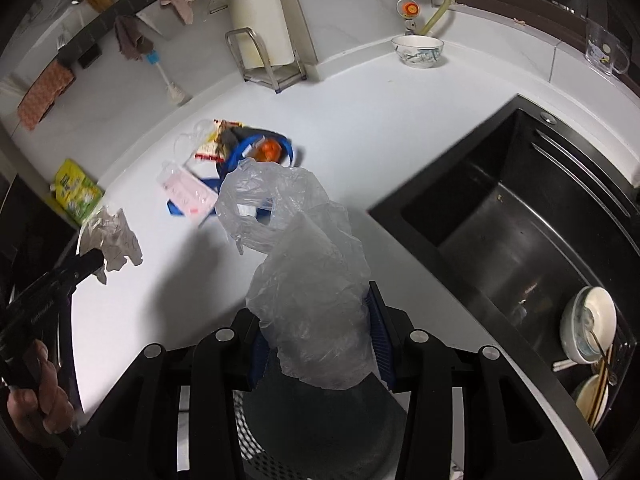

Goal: Collect trash
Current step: 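Lift and carry the bag and paper in both tools over the bin, then open both tools to drop the bag and paper into the bin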

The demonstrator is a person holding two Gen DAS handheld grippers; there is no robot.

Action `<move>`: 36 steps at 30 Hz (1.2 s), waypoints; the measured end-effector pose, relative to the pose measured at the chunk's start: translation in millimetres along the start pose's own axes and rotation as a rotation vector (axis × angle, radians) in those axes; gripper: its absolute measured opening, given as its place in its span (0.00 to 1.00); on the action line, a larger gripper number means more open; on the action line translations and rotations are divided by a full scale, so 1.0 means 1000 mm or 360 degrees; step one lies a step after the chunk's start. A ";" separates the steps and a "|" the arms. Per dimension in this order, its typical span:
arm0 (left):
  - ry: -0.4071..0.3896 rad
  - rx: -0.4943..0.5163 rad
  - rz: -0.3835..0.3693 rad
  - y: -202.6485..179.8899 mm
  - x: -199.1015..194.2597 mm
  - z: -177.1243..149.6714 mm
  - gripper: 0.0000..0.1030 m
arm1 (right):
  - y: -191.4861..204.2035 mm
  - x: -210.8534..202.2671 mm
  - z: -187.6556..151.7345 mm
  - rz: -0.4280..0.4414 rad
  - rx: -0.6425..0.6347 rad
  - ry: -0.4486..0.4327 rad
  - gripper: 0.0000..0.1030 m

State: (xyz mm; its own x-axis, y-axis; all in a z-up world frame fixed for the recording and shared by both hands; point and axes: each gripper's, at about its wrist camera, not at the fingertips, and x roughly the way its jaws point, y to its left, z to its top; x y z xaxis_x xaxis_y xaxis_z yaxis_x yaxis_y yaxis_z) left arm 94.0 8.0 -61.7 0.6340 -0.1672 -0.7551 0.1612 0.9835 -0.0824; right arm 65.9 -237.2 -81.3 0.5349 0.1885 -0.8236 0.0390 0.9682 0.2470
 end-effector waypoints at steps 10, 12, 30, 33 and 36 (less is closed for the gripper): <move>0.0102 -0.0063 0.0057 -0.054 -0.026 -0.066 0.21 | -0.016 -0.019 -0.054 0.0138 -0.0174 0.0106 0.40; 0.0116 -0.0068 0.0072 -0.063 -0.030 -0.078 0.21 | -0.014 -0.019 -0.063 0.0169 -0.0223 0.0124 0.40; 0.0357 -0.0020 0.0032 -0.077 0.001 -0.127 0.25 | -0.009 0.027 -0.125 0.0166 -0.0211 0.0400 0.41; 0.0378 -0.0018 0.0025 -0.076 0.009 -0.129 0.26 | -0.009 0.033 -0.129 0.0149 -0.0206 0.0419 0.41; 0.0385 0.0001 0.0030 -0.076 0.011 -0.130 0.27 | -0.008 0.036 -0.129 0.0143 -0.0205 0.0421 0.45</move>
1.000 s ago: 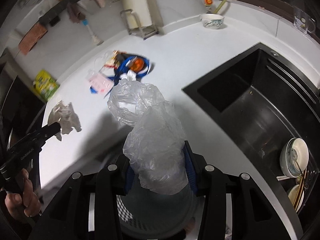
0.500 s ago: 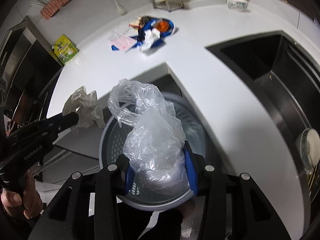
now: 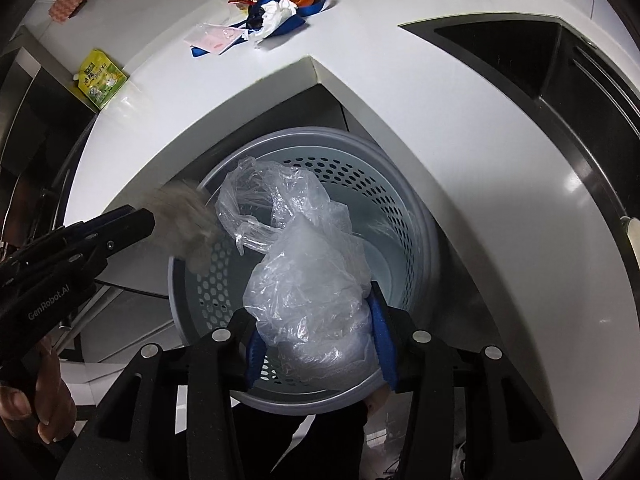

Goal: Collect trash
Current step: 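Open both tools to drop the bag and paper into the bin, then move both tools back to the trash pile on the counter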

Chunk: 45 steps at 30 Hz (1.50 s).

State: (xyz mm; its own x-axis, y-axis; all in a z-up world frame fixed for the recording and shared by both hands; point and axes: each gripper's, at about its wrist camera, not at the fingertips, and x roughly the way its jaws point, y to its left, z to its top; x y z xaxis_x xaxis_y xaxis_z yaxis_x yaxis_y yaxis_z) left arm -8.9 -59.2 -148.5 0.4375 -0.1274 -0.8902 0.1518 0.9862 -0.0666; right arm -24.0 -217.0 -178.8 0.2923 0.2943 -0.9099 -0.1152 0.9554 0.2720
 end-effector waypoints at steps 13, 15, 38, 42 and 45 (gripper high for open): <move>-0.0071 -0.0081 0.0061 0.022 -0.018 0.002 0.71 | 0.006 -0.009 0.001 -0.0007 -0.0001 -0.0028 0.62; -0.0069 -0.0092 0.0066 0.024 -0.020 0.001 0.71 | 0.006 -0.010 0.000 -0.0006 -0.0003 -0.0025 0.62; -0.0226 -0.0256 0.0164 0.020 -0.064 0.018 0.76 | -0.009 -0.062 0.017 0.0039 -0.0101 -0.0167 0.62; -0.0264 -0.0287 0.0192 0.018 -0.071 0.020 0.77 | -0.015 -0.069 0.021 0.0045 -0.0108 -0.0202 0.65; -0.0276 -0.0297 0.0209 0.019 -0.075 0.023 0.77 | -0.019 -0.071 0.025 0.0058 -0.0107 -0.0214 0.65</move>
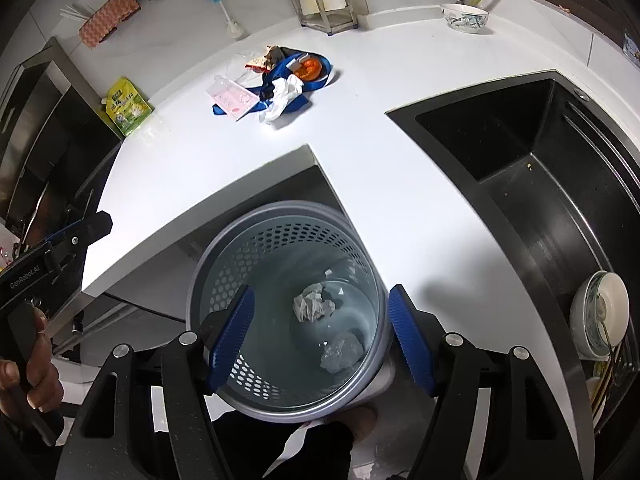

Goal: Collect trash
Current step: 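Move both tools back to the trash pile on the counter, then grasp the crumpled white tissue with the right tool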

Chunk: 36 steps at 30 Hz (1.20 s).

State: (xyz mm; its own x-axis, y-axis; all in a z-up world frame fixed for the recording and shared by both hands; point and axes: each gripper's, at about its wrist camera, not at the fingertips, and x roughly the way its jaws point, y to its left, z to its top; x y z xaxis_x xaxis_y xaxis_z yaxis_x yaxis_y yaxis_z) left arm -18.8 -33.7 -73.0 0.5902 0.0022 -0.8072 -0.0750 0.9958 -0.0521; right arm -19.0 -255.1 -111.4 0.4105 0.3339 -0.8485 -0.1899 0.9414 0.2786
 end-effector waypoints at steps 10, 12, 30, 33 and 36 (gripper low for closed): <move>-0.0048 -0.0010 0.0036 0.009 0.002 0.025 0.81 | 0.006 0.007 0.024 0.0033 0.0020 -0.0040 0.65; -0.0051 -0.0001 0.0036 0.013 0.006 0.032 0.82 | 0.009 0.012 0.033 0.0027 0.0033 -0.0050 0.65; -0.0024 0.0144 0.0030 0.065 0.107 0.151 0.87 | 0.047 0.098 0.132 -0.0178 0.0194 -0.0087 0.65; 0.0000 0.0164 0.0028 0.070 0.126 0.164 0.87 | 0.054 0.117 0.148 -0.0189 0.0219 -0.0084 0.65; 0.0034 0.0176 0.0025 0.076 0.144 0.173 0.87 | 0.059 0.132 0.160 -0.0224 0.0230 -0.0081 0.65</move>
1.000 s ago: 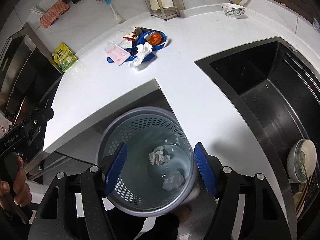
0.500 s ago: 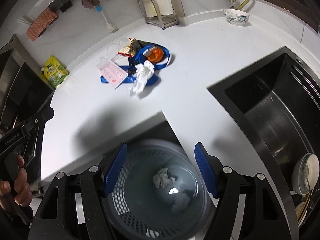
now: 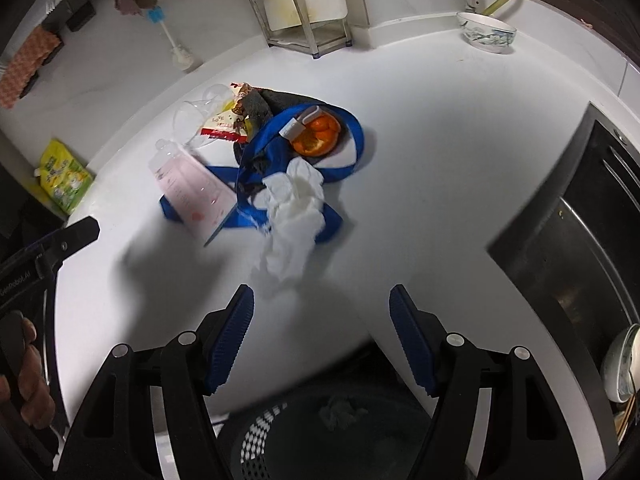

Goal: Collect trash
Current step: 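Grasp the crumpled white tissue with the right tool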

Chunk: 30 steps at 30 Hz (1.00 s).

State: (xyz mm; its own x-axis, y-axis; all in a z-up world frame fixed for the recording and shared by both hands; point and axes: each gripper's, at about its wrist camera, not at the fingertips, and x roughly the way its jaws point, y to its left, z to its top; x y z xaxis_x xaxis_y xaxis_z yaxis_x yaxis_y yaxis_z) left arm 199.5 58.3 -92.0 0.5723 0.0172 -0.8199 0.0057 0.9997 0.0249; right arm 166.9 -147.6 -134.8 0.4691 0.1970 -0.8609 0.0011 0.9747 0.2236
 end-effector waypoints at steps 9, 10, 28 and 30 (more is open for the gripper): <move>0.0057 0.0021 -0.0038 0.004 0.031 0.009 0.87 | 0.015 0.030 0.019 -0.0163 0.0005 -0.0031 0.65; 0.0060 0.0022 -0.0039 0.004 0.033 0.010 0.87 | 0.017 0.032 0.021 -0.0165 0.0004 -0.0032 0.65; 0.0090 -0.0044 -0.0064 -0.011 0.058 0.023 0.88 | 0.023 0.017 0.018 -0.0151 -0.0061 -0.0124 0.09; 0.0099 -0.0054 -0.0059 -0.013 0.062 0.025 0.88 | 0.018 0.012 0.018 -0.0139 -0.0038 -0.0145 0.08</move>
State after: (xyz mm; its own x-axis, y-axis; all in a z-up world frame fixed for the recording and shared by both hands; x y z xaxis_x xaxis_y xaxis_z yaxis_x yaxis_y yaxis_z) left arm 255.1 45.5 -128.7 0.5204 -0.0198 -0.8537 -0.0027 0.9997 -0.0248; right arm 188.4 -129.1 -133.0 0.5463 0.1018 -0.8314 0.0247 0.9902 0.1375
